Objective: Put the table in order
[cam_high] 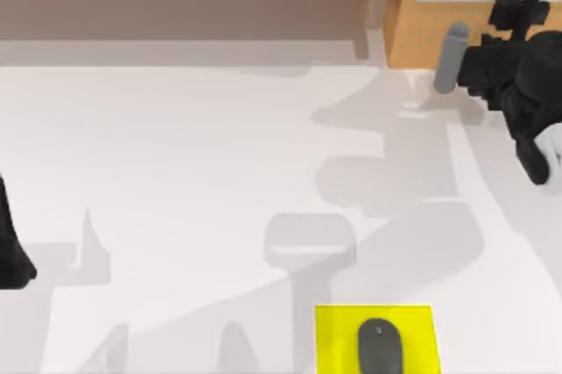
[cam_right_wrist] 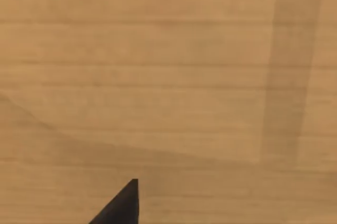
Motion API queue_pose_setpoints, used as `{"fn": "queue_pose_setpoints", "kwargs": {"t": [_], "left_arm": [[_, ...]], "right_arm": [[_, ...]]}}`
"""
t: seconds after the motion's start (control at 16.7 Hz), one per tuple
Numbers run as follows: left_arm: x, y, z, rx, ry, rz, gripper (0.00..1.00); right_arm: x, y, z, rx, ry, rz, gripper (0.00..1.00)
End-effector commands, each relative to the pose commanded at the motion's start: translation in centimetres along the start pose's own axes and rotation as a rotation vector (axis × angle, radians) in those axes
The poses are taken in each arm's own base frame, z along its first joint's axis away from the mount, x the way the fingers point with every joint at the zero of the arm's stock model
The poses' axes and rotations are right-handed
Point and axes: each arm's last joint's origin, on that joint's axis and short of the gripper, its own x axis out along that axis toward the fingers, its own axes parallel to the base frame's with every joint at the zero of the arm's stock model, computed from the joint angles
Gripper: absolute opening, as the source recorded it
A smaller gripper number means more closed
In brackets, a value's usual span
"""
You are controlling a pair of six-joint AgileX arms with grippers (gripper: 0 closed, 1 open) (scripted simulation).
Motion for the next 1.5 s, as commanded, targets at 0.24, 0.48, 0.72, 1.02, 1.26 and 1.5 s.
{"fn": "queue_pose_setpoints", "kwargs": {"t": [0.24, 0.48, 0.72, 1.02, 1.26, 1.5], "left_arm": [[0.0, 0.0, 0.0, 0.000, 0.000, 0.000, 1.00], [0.0, 0.0, 0.0, 0.000, 0.000, 0.000, 1.00], [0.0, 0.0, 0.0, 0.000, 0.000, 0.000, 1.00], [0.0, 0.0, 0.0, 0.000, 0.000, 0.000, 1.00], [0.0, 0.0, 0.0, 0.000, 0.000, 0.000, 1.00], [0.0, 0.0, 0.0, 0.000, 0.000, 0.000, 1.00]], "right_arm": [[-0.9, 1.4, 0.1, -0.002, -0.005, 0.055, 1.00], [-1.6, 0.5, 1.0, 0.030, -0.007, 0.018, 1.00], [-3.4, 0.3, 2.0, 0.053, -0.041, 0.003, 1.00], [-4.7, 1.1, 0.4, 0.008, -0.013, 0.040, 1.00], [-4.9, 1.4, 0.1, -0.002, -0.005, 0.055, 1.00], [-4.9, 1.0, 1.5, 0.031, -0.022, 0.043, 1.00]]}}
